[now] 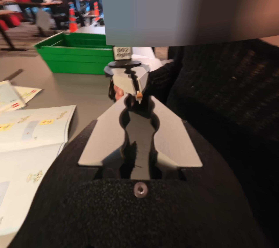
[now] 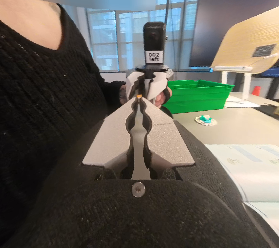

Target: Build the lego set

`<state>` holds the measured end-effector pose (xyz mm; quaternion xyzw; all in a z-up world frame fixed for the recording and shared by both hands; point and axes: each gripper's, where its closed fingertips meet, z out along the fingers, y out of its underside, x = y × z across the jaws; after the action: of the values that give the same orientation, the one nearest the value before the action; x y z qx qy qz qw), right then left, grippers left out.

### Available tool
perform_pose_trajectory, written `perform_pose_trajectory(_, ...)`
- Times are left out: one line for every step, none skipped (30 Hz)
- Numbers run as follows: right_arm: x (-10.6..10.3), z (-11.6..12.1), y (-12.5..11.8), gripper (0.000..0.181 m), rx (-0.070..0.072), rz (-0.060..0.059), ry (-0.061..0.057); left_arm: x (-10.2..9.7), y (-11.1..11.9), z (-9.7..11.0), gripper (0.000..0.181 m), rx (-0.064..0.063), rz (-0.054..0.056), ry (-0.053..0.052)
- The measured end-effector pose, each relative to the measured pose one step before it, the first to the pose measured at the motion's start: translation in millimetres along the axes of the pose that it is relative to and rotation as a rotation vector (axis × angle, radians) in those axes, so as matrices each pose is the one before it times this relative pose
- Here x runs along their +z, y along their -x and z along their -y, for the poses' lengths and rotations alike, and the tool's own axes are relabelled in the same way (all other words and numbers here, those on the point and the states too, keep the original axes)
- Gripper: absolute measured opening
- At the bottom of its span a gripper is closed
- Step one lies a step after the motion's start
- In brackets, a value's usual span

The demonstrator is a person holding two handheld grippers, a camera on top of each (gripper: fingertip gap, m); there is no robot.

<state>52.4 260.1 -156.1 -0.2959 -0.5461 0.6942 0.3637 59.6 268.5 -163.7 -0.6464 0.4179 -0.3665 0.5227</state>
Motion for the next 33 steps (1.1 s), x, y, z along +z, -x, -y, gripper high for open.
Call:
perform_pose_trajectory(-0.06, 0.45, -0.94, 0.000, -0.0077, -0.0089, -0.0002, -0.33, 1.84, -1.33, 0.021, 0.0012, 0.0246, 0.0096)
perform_pose_trajectory(-0.20, 0.40, -0.71, 0.000, -0.0042, -0.0056, -0.0023, -0.36, 2.15, -1.17, 0.020, 0.0031, 0.0246, 0.0077)
perform_pose_trajectory(-0.05, 0.16, -0.44, 0.000, -0.0001, -0.0029, -0.0016, 0.15, 1.53, -0.30, 0.017, 0.0001, 0.0211, 0.0033)
perform_pose_trajectory(-0.05, -0.14, -0.36, 0.000, 0.0013, -0.0016, -0.0003, -0.17, 0.39, 0.91, 0.016, -0.0088, 0.0098, -0.0044)
perform_pose_trajectory(0.08, -0.17, -0.35, 0.000, -0.0006, -0.0018, -0.0010, -0.77, 0.31, 1.01, 0.015, -0.0190, 0.0037, -0.0058)
perform_pose_trajectory(0.19, -0.09, 0.31, 0.000, 0.0006, 0.0011, -0.0004, -0.24, 0.16, 0.56, 0.014, -0.0222, -0.0025, -0.0039)
perform_pose_trajectory(0.14, 0.17, -0.06, 0.000, 0.0000, -0.0010, -0.0013, 0.01, 0.04, 0.32, 0.014, -0.0209, -0.0069, -0.0026)
perform_pose_trajectory(0.00, 0.17, 0.08, 0.000, -0.0018, -0.0005, -0.0004, -0.18, -0.99, 0.39, 0.013, -0.0197, -0.0113, -0.0025)
perform_pose_trajectory(-0.05, 0.20, 0.51, 0.000, -0.0003, 0.0024, -0.0006, 0.20, -1.49, 0.56, 0.012, -0.0159, -0.0146, -0.0065)
perform_pose_trajectory(-0.06, 0.35, 0.31, 0.000, 0.0000, 0.0014, -0.0008, 0.11, -1.20, 0.99, 0.011, -0.0154, -0.0160, -0.0076)
perform_pose_trajectory(-0.02, 0.00, 0.20, 0.000, -0.0016, 0.0007, 0.0013, 0.07, -1.80, 0.91, 0.009, -0.0170, -0.0184, -0.0084)
perform_pose_trajectory(0.11, -0.15, 0.44, 0.000, -0.0021, 0.0018, 0.0021, 0.49, -1.62, 1.42, 0.010, -0.0193, -0.0189, -0.0109)
perform_pose_trajectory(0.13, -0.04, 0.43, 0.000, -0.0008, 0.0017, 0.0007, -0.09, -0.79, 0.67, 0.010, -0.0196, -0.0181, -0.0091)
perform_pose_trajectory(0.13, 0.19, 0.39, 0.000, -0.0012, 0.0012, -0.0001, -0.56, -1.38, -0.20, 0.010, -0.0176, -0.0178, -0.0045)
perform_pose_trajectory(0.12, -0.06, 0.75, 0.000, -0.0002, 0.0036, 0.0009, -0.84, -0.34, -0.21, 0.009, -0.0129, -0.0109, -0.0009)
perform_pose_trajectory(0.16, -0.05, 0.57, 0.000, 0.0002, 0.0032, 0.0007, -0.03, -0.01, -0.30, 0.008, -0.0071, -0.0059, 0.0000)
perform_pose_trajectory(0.11, -0.14, 0.54, 0.000, -0.0003, 0.0022, 0.0007, -0.12, -0.08, -0.23, 0.007, -0.0021, -0.0040, 0.0005)
perform_pose_trajectory(0.11, -0.07, 0.27, 0.000, 0.0001, 0.0017, 0.0003, -0.17, -0.24, -0.15, 0.007, -0.0053, -0.0045, 0.0017)
perform_pose_trajectory(0.06, -0.12, 0.43, 0.000, 0.0019, 0.0035, 0.0007, -0.01, -0.39, -0.37, 0.007, -0.0021, -0.0041, 0.0019)
perform_pose_trajectory(0.16, -0.15, 0.76, 0.000, 0.0035, 0.0055, 0.0001, 0.65, -1.68, -0.76, 0.007, 0.0030, -0.0050, 0.0015)
perform_pose_trajectory(0.13, -0.35, 0.66, 0.000, 0.0043, 0.0053, 0.0001, 0.25, -1.01, -0.32, 0.006, 0.0013, -0.0064, 0.0015)
perform_pose_trajectory(-0.16, -0.09, 0.32, 0.000, 0.0049, 0.0042, -0.0012, 0.11, -0.48, -0.18, 0.005, 0.0002, -0.0030, -0.0003)
perform_pose_trajectory(-0.10, -0.18, 0.77, 0.000, 0.0071, 0.0077, -0.0006, -0.51, -0.77, -0.57, 0.005, -0.0002, -0.0038, 0.0018)
perform_pose_trajectory(-0.04, -0.31, 0.58, 0.000, 0.0077, 0.0075, -0.0005, -0.56, -0.64, -0.69, 0.004, -0.0015, -0.0046, 0.0026)
perform_pose_trajectory(0.06, -0.51, 0.98, 0.000, 0.0082, 0.0094, 0.0006, -1.58, -0.56, -0.53, 0.004, -0.0047, -0.0089, 0.0047)
perform_pose_trajectory(0.19, -0.50, 1.06, 0.000, 0.0071, 0.0094, 0.0004, -0.41, -1.24, -0.63, 0.004, -0.0045, -0.0116, 0.0044)
perform_pose_trajectory(0.24, -0.45, 1.24, 0.000, 0.0074, 0.0099, 0.0007, -0.72, -1.31, -0.98, 0.004, -0.0058, -0.0137, 0.0042)
perform_pose_trajectory(0.25, -0.42, 1.18, 0.000, 0.0068, 0.0099, 0.0005, 0.01, -1.69, -0.89, 0.004, -0.0062, -0.0150, 0.0048)
perform_pose_trajectory(0.33, -0.36, 1.06, 0.000, 0.0051, 0.0083, 0.0000, 0.20, -1.28, -0.41, 0.004, -0.0047, -0.0140, 0.0025)
perform_pose_trajectory(0.32, -0.48, 1.48, 0.000, 0.0064, 0.0111, 0.0014, 0.00, -2.12, -1.35, 0.004, -0.0056, -0.0176, 0.0057)
perform_pose_trajectory(0.40, -0.66, 1.28, 0.000, 0.0062, 0.0098, 0.0018, -1.12, -0.86, -0.75, 0.004, -0.0053, -0.0174, 0.0062)
perform_pose_trajectory(0.54, -0.74, 1.27, 0.000, 0.0049, 0.0087, 0.0027, 0.31, -2.15, -1.33, 0.004, -0.0005, -0.0161, 0.0076)
perform_pose_trajectory(0.63, -0.96, 1.69, 0.000, 0.0058, 0.0117, 0.0047, -0.50, -2.97, -2.44, 0.004, 0.0035, -0.0201, 0.0132)
